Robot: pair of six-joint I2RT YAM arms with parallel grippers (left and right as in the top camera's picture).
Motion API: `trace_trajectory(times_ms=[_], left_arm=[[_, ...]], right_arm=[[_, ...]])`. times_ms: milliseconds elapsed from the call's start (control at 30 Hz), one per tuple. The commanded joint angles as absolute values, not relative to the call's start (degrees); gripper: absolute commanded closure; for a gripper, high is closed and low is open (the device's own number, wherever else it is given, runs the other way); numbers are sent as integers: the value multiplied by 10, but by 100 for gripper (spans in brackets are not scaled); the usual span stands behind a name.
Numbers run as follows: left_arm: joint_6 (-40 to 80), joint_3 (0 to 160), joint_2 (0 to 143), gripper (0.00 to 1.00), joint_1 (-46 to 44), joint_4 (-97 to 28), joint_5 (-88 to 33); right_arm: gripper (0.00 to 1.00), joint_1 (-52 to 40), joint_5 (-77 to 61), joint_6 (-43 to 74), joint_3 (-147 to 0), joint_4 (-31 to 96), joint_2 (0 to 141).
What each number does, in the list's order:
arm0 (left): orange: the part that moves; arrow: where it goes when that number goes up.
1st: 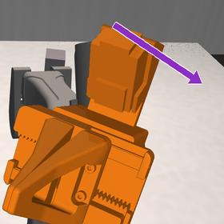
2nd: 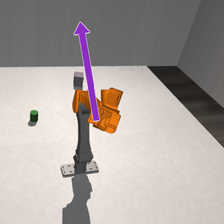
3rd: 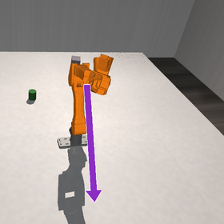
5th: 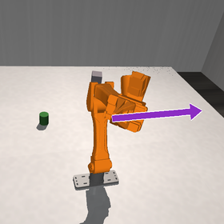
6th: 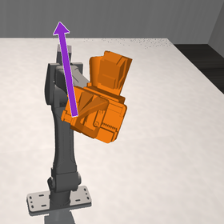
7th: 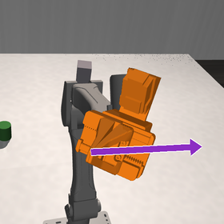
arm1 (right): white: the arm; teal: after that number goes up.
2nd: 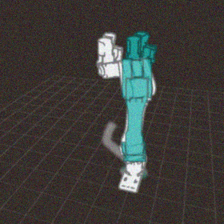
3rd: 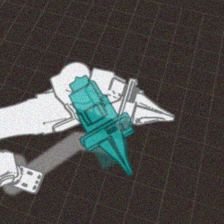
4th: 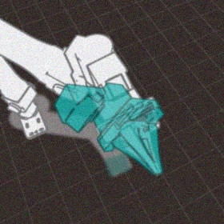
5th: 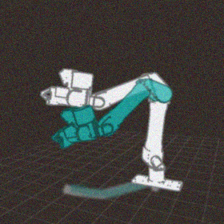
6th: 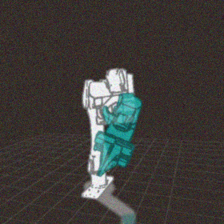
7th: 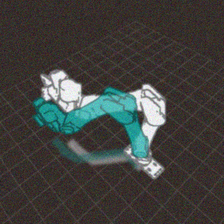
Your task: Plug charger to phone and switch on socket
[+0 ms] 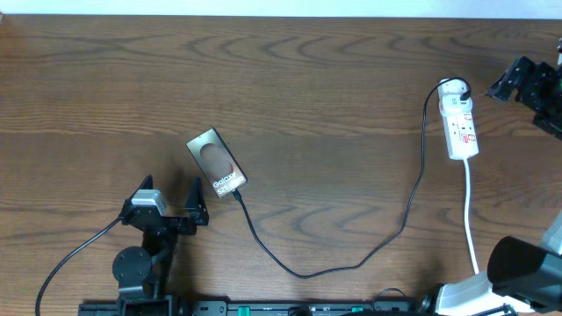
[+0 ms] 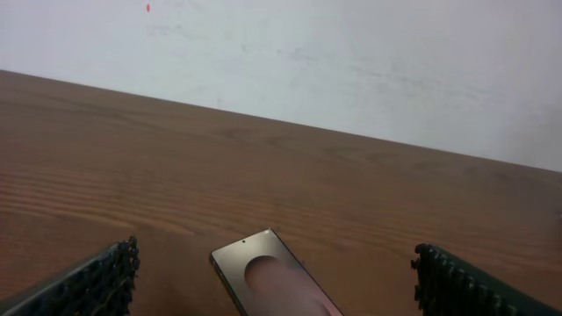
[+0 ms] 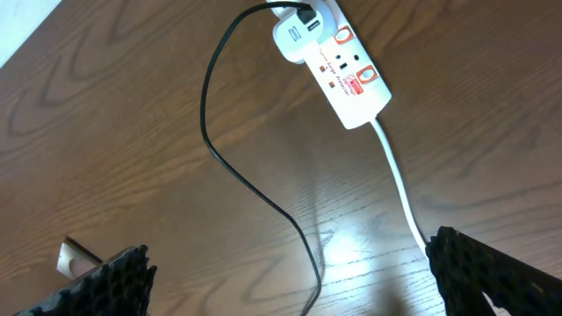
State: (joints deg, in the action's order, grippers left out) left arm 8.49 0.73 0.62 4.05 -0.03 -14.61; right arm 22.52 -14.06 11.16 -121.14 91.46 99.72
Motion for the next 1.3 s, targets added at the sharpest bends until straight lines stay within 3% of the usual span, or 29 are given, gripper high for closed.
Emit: trace_trajectory(times_ms=[0, 867, 1100, 1267], left_arm=[[75, 3, 2, 2, 39, -29, -145], [75, 3, 2, 2, 39, -29, -145], [75, 3, 2, 2, 39, -29, -145], [75, 3, 2, 2, 39, -29, -145]], right_arm=[[1, 224, -138, 117, -1219, 915, 994], [1, 224, -83, 91, -1219, 910, 994], [1, 202, -86, 187, -1204, 835, 985], [1, 145, -83, 188, -1146, 743, 940]])
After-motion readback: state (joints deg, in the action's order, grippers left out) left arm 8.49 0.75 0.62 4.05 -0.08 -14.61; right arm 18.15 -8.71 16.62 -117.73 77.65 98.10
